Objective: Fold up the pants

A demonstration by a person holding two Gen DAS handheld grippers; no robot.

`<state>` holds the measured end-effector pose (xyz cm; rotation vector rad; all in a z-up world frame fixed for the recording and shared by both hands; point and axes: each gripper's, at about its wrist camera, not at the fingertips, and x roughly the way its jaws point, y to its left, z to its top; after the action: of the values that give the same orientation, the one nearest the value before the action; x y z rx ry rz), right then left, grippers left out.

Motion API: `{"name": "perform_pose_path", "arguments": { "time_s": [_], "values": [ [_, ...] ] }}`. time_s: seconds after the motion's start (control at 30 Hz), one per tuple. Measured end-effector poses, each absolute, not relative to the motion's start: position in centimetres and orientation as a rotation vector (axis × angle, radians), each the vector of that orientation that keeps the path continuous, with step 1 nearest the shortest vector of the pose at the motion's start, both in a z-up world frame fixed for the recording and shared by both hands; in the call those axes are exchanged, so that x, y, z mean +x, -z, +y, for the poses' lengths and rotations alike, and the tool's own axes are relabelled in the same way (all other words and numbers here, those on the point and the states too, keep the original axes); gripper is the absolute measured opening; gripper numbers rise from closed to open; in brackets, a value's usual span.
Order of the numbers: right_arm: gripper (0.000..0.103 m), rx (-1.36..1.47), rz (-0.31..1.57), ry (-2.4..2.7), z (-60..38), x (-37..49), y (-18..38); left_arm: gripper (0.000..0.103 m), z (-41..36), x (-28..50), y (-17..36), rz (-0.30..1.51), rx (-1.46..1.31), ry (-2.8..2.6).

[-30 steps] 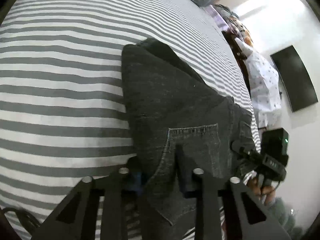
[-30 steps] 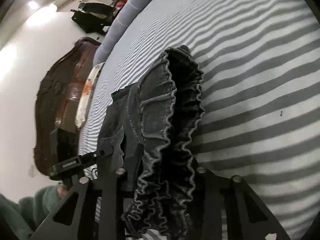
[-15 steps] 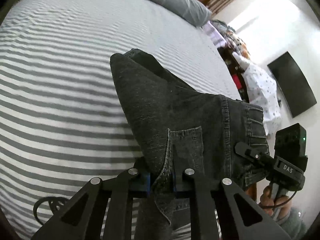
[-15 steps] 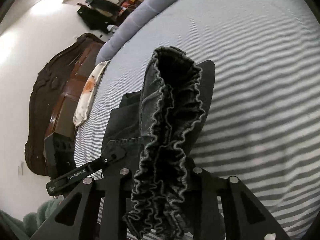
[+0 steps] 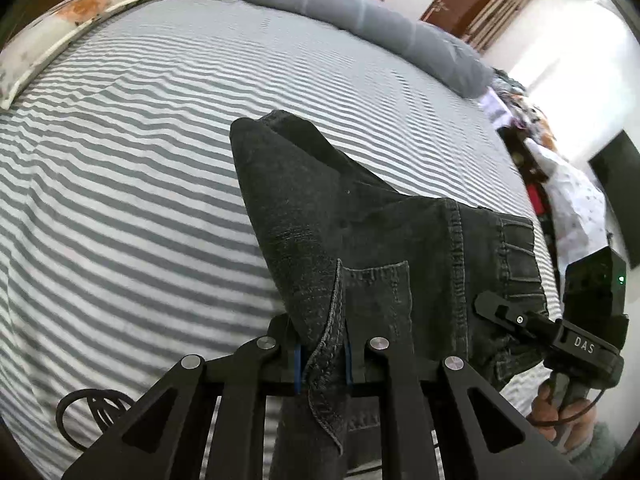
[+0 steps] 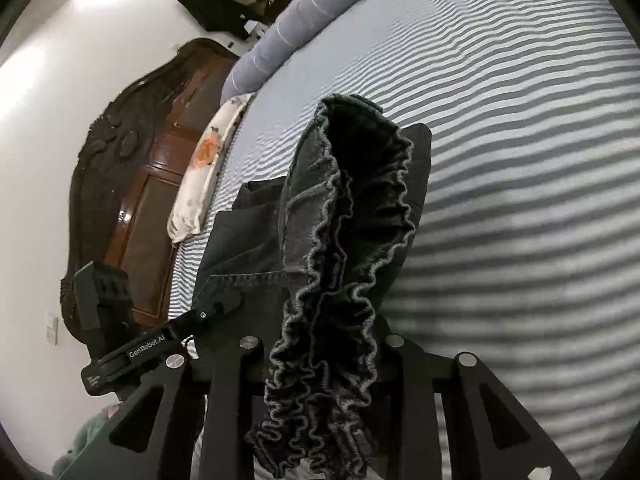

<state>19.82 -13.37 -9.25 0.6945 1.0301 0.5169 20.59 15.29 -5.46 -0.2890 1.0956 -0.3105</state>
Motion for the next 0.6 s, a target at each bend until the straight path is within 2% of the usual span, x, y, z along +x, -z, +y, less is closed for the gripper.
{"name": "perform_pose_path", "arguments": {
  "time_s": [0.27, 0.3, 0.33, 0.4, 0.53, 0.6],
  "values": [
    [0.027, 0.641, 1.070, -0.463, -11.5, 25.3, 12.3, 0.016, 17.0, 25.6, 9.7, 1.132, -0.254, 0.267],
    [0.032, 0.611, 1.079, -0.432, -11.4, 25.7, 12.8, 0.019, 17.2, 25.9, 10.1, 1.141, -0.248, 0.253],
    [0.036, 0.588, 1.088, -0.405, -11.4, 25.8, 13.1, 0.028, 17.4, 25.9, 10.6, 1.150, -0.237, 0.239],
    [0.054, 0.514, 1.110, -0.333, -11.4, 25.6, 13.9, 0.045, 17.7, 25.6, 11.5, 1.162, -0.195, 0.200],
    [0.067, 0.421, 1.102, -0.293, -11.6, 23.8, 14.0, 0.069, 18.4, 23.6, 11.7, 1.133, -0.124, 0.158],
    [0.073, 0.366, 1.081, -0.256, -11.7, 21.9, 13.8, 0.070, 18.8, 22.0, 11.8, 1.116, -0.094, 0.155]
  ]
}}
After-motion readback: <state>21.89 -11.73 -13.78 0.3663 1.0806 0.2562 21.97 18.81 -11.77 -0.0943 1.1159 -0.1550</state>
